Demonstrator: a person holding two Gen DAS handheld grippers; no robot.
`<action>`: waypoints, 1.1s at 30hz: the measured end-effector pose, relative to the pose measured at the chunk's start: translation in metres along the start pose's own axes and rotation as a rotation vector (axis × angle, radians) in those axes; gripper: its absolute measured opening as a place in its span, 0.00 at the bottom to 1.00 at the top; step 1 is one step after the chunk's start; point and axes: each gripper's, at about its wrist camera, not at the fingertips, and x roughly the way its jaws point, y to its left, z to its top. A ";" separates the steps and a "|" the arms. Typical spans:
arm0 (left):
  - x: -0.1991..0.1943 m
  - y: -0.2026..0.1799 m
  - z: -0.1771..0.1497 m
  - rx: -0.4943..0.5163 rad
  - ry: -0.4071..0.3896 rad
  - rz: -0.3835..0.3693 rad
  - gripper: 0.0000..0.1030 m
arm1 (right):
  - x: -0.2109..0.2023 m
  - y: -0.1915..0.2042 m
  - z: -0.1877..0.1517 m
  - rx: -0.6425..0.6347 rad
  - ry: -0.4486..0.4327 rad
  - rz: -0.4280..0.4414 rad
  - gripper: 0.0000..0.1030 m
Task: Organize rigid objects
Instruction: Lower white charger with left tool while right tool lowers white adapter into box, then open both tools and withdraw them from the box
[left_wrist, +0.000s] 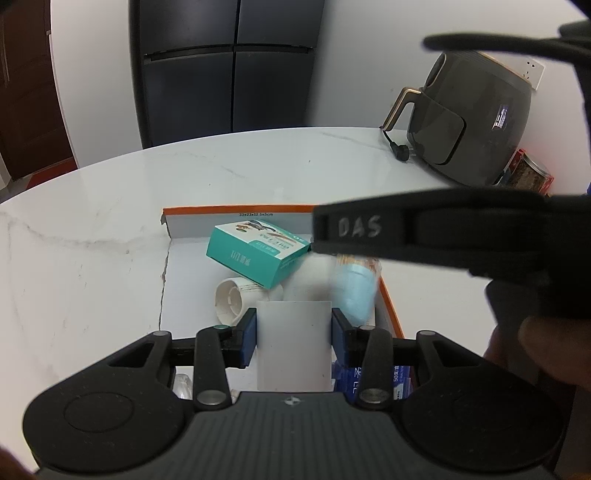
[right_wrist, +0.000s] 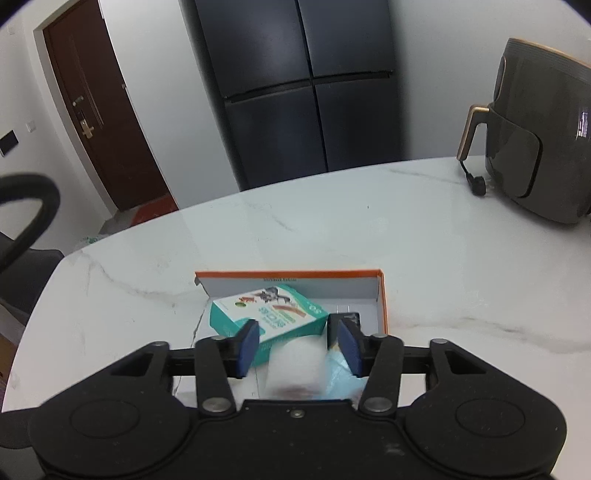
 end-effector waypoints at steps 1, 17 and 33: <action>0.000 0.000 0.000 -0.001 0.000 0.000 0.40 | -0.003 -0.001 0.001 -0.002 -0.011 -0.009 0.58; 0.004 -0.020 -0.002 0.046 0.024 -0.023 0.41 | -0.069 -0.027 -0.023 0.035 -0.093 -0.115 0.70; -0.051 -0.019 -0.017 0.037 -0.011 0.076 0.87 | -0.123 -0.025 -0.059 0.044 -0.125 -0.151 0.80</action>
